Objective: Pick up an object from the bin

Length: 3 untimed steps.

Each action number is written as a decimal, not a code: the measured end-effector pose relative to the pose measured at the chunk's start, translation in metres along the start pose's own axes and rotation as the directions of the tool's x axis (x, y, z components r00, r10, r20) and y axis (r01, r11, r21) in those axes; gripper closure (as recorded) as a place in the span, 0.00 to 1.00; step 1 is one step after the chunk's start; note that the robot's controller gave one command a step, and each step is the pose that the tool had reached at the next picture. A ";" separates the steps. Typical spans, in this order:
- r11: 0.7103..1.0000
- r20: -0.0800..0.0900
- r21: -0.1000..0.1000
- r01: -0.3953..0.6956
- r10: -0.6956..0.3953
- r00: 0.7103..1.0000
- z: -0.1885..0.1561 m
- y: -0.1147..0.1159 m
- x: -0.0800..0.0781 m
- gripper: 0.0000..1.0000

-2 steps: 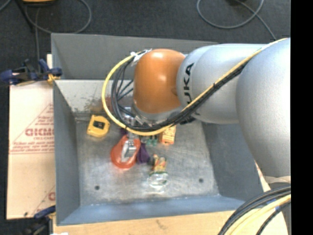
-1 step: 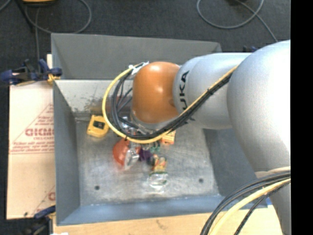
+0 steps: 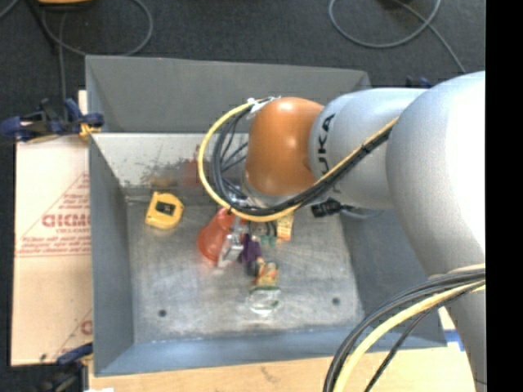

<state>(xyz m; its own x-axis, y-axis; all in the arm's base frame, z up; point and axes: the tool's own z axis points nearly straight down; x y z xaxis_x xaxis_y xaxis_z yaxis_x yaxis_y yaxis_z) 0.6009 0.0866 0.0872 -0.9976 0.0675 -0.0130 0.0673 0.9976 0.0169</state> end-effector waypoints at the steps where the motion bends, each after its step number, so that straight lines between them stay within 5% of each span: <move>1: 1.000 0.000 0.000 -0.002 0.002 1.000 0.000 0.000 0.000 1.00; 2: 1.000 -0.014 0.015 0.021 -0.021 1.000 -0.029 -0.007 0.000 1.00; 3: 0.999 -0.008 0.016 0.041 -0.041 0.999 -0.061 -0.001 -0.002 1.00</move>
Offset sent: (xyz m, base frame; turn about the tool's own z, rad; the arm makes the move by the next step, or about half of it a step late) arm 0.0028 -0.0069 0.0541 -0.0345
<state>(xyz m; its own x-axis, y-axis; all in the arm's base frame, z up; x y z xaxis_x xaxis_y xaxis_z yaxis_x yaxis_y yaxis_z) 0.6020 0.0847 0.1484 -0.9996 0.0266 -0.0057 0.0266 0.9996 0.0002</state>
